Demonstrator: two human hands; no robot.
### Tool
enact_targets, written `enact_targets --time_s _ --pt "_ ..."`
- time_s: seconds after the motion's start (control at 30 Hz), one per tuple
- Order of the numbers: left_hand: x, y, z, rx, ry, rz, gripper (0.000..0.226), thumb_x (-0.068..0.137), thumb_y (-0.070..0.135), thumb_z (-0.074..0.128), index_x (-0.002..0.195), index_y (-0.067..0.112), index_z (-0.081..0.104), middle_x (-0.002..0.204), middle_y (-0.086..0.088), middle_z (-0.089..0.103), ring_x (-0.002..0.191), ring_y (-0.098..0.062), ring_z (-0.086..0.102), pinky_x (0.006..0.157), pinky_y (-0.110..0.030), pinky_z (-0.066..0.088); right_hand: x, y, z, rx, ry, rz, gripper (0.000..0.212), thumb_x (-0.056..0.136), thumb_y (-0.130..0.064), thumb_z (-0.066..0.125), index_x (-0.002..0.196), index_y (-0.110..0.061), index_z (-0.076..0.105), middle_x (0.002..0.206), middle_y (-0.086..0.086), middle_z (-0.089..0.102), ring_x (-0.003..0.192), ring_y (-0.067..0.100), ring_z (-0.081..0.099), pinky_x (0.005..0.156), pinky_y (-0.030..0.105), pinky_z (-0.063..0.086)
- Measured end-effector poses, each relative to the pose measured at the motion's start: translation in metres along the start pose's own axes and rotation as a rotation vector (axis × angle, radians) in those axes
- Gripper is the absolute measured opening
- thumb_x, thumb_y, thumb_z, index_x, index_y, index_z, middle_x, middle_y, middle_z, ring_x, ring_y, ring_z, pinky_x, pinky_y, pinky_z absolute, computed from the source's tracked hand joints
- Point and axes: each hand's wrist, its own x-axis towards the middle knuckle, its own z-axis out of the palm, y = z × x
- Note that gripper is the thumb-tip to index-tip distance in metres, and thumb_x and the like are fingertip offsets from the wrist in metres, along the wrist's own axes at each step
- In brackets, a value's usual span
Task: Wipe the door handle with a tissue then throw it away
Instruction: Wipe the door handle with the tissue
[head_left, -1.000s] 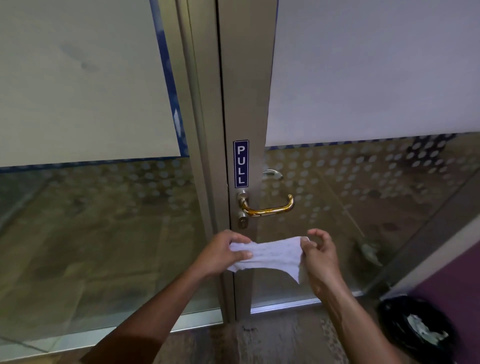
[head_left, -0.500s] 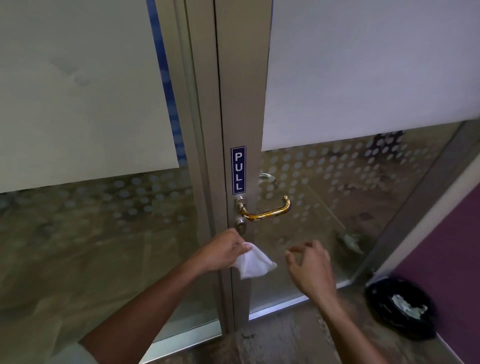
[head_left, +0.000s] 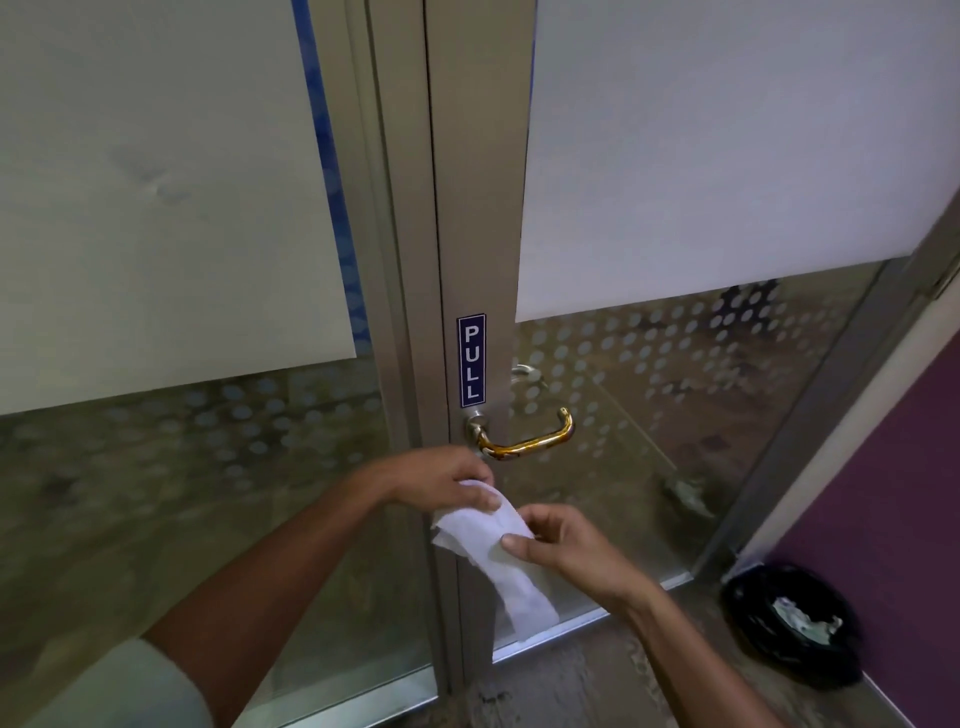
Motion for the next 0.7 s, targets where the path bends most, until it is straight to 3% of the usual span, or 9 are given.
enact_targets --time_s 0.07,0.13,0.3,0.37,0.43,0.57,0.63,0.7 --pt "0.0 -0.005 -0.002 -0.002 0.026 -0.019 0.013 0.098 0.038 0.06 0.09 0.029 0.062 0.083 0.015 0.057 0.074 0.0 0.056 0.064 -0.016 0.041 -0.002 0.0 -0.002 0.08 0.041 0.043 0.027 0.083 -0.04 0.077 0.094 -0.015 0.075 0.097 0.01 0.074 0.085 0.022 0.07 0.074 0.031 0.056" --pt "0.001 -0.009 -0.001 -0.02 0.064 -0.034 0.012 0.097 0.038 0.062 0.087 0.031 0.06 0.085 0.014 0.058 0.076 -0.002 0.056 0.065 -0.02 0.042 -0.003 0.0 -0.003 0.157 0.092 0.073 0.022 0.081 -0.036 0.078 0.089 -0.016 0.074 0.093 0.011 0.073 0.08 0.023 0.068 0.068 0.03 0.055" --pt "0.011 -0.018 0.013 0.012 0.203 -0.113 0.017 0.094 0.043 0.064 0.101 0.027 0.066 0.095 0.01 0.061 0.088 -0.008 0.06 0.07 -0.021 0.044 -0.002 -0.004 0.002 0.315 0.209 0.086 0.039 0.078 -0.019 0.081 0.107 0.004 0.068 0.096 0.016 0.076 0.082 0.027 0.071 0.07 0.034 0.056" --pt "0.014 -0.02 0.013 0.157 0.308 -0.121 0.031 0.093 0.047 0.064 0.112 0.024 0.066 0.102 0.01 0.058 0.093 -0.008 0.058 0.073 -0.022 0.042 -0.002 -0.008 0.003 0.324 0.26 0.084 0.028 0.082 -0.013 0.078 0.107 -0.001 0.072 0.096 0.014 0.077 0.081 0.025 0.072 0.068 0.033 0.057" --pt "0.015 -0.019 0.007 0.284 0.5 -0.079 0.034 0.094 0.048 0.062 0.112 0.019 0.065 0.105 0.005 0.06 0.097 -0.012 0.058 0.078 -0.023 0.044 -0.003 -0.013 0.002 0.283 0.343 0.083 0.015 0.084 -0.013 0.077 0.099 -0.008 0.076 0.092 0.011 0.078 0.077 0.021 0.072 0.063 0.03 0.056" --pt "0.011 -0.022 -0.01 0.61 0.899 0.211 0.027 0.089 0.026 0.075 0.105 0.005 0.07 0.1 -0.012 0.071 0.092 -0.025 0.066 0.082 -0.035 0.056 -0.004 -0.023 -0.001 0.216 0.519 0.04 0.005 0.087 -0.017 0.075 0.088 -0.014 0.079 0.086 0.008 0.078 0.068 0.014 0.07 0.057 0.026 0.055" --pt "0.012 -0.027 -0.018 0.855 0.989 0.301 0.032 0.084 0.022 0.077 0.109 0.005 0.071 0.107 -0.014 0.072 0.103 -0.03 0.065 0.094 -0.044 0.052 -0.004 -0.03 -0.004 0.184 0.581 0.022 0.007 0.088 -0.021 0.074 0.089 -0.016 0.079 0.085 0.006 0.078 0.069 0.014 0.07 0.061 0.03 0.055" --pt "0.013 -0.031 -0.026 1.025 0.97 0.285 0.041 0.085 0.027 0.071 0.121 0.007 0.069 0.126 -0.016 0.067 0.126 -0.035 0.053 0.114 -0.053 0.035 -0.002 -0.037 -0.007 0.156 0.615 0.004 0.008 0.09 -0.021 0.072 0.09 -0.017 0.079 0.085 0.003 0.079 0.071 0.014 0.071 0.065 0.032 0.057"
